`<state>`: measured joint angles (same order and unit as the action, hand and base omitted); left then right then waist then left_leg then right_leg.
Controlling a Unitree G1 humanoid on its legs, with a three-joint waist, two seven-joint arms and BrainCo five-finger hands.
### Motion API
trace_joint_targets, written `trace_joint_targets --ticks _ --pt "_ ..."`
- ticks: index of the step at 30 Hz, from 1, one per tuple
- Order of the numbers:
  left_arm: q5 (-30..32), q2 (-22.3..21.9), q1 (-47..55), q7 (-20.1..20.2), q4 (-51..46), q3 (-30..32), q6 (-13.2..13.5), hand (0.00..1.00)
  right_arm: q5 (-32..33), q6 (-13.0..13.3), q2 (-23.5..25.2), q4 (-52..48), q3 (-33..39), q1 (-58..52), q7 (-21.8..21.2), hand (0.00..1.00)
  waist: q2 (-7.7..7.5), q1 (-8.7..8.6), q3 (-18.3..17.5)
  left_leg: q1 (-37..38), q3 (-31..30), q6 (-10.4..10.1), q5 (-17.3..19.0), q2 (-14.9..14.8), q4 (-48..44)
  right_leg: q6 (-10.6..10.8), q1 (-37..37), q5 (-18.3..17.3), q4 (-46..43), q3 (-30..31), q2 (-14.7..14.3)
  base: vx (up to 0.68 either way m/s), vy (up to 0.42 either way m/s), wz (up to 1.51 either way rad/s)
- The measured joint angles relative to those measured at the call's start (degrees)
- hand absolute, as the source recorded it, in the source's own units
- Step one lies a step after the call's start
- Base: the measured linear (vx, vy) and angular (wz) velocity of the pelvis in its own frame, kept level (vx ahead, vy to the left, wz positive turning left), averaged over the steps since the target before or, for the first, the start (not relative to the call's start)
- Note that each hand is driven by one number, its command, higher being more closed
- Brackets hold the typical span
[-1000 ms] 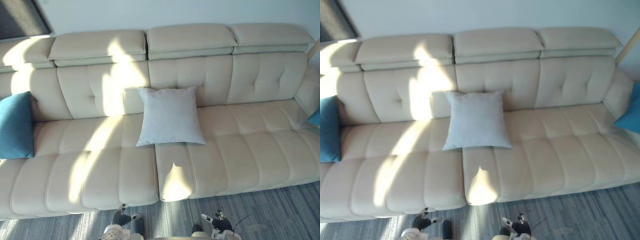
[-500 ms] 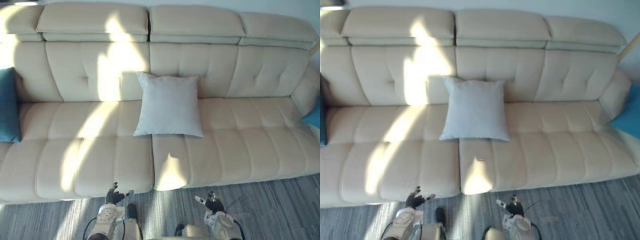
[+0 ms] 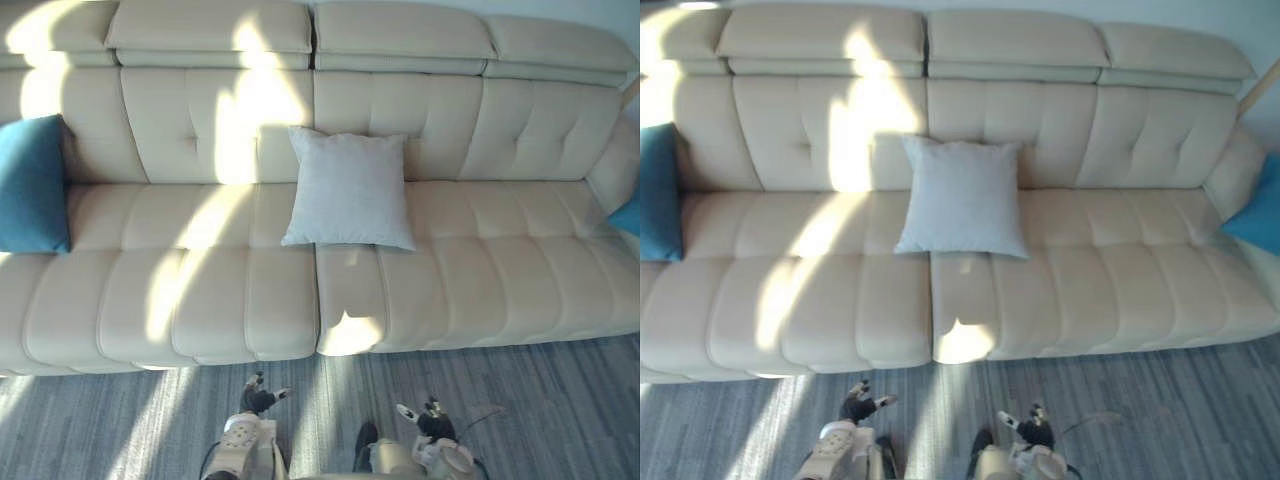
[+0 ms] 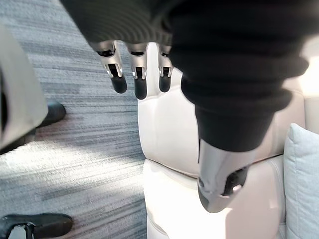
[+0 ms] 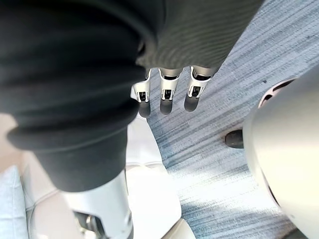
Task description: Pick up cushions and gather them together orderly.
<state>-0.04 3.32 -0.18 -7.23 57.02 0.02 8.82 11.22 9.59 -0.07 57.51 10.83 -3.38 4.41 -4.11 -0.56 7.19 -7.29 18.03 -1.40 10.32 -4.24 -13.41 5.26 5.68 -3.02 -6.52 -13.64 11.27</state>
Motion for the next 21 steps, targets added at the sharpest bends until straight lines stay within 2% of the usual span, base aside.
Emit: trace_joint_targets --ticks 2,6,10,11,19,21 --pt "0.02 0.37 -0.03 -0.07 0.18 0.03 -0.02 0.0 -0.07 -0.21 -0.44 0.98 0.3 -0.11 0.02 0.0 0.98 -0.19 -0.7 0.58 -0.55 0.86 -0.75 1.5 1.14 0.08 -1.61 1.83 1.85 0.26 0.62 0.0 0.128 0.19" --pt "0.58 0.47 0.41 0.05 1.96 0.02 -0.23 0.0 -0.48 -0.95 -1.51 2.22 0.46 0.06 -0.05 0.0 2.6 -0.36 -1.83 3.34 -0.99 0.76 -1.48 2.5 2.92 0.39 -3.9 2.17 3.13 0.47 0.43 0.02 0.02 0.01" --pt "1.38 0.37 1.02 0.19 2.43 0.02 -0.29 0.0 -2.71 -1.13 -1.65 2.53 0.46 1.0 -0.06 0.0 2.38 -0.33 -2.07 5.07 -1.41 0.15 -2.33 1.89 4.68 0.05 -4.77 1.97 4.15 0.47 -0.69 0.02 -0.049 -0.04" --pt "2.27 1.03 2.19 0.89 5.57 0.74 -0.42 0.0 -4.56 -1.23 -2.32 4.51 0.0 1.15 0.0 0.0 1.59 -0.33 -4.8 11.33 -3.08 0.0 -6.14 3.29 14.24 -0.48 -6.93 2.36 6.25 1.66 -1.38 0.02 -0.041 -0.05" --pt "2.12 1.05 2.2 1.22 5.57 0.74 -0.49 0.0 -4.55 -1.28 -2.32 4.48 0.15 -0.39 -0.06 0.0 1.67 -0.55 -4.96 11.44 -2.67 0.0 -6.15 3.1 14.28 -0.44 -6.76 2.33 6.13 1.86 -1.39 0.0 0.0 0.0" --pt "1.93 1.08 2.53 1.44 5.57 0.75 -0.55 0.0 -4.55 -1.5 -2.35 4.42 0.32 -1.62 -0.27 0.0 1.99 -1.09 -5.38 11.49 -2.13 -0.06 -6.18 2.97 14.39 -0.33 -6.86 2.4 6.54 1.91 -1.44 0.0 -0.002 -0.07"
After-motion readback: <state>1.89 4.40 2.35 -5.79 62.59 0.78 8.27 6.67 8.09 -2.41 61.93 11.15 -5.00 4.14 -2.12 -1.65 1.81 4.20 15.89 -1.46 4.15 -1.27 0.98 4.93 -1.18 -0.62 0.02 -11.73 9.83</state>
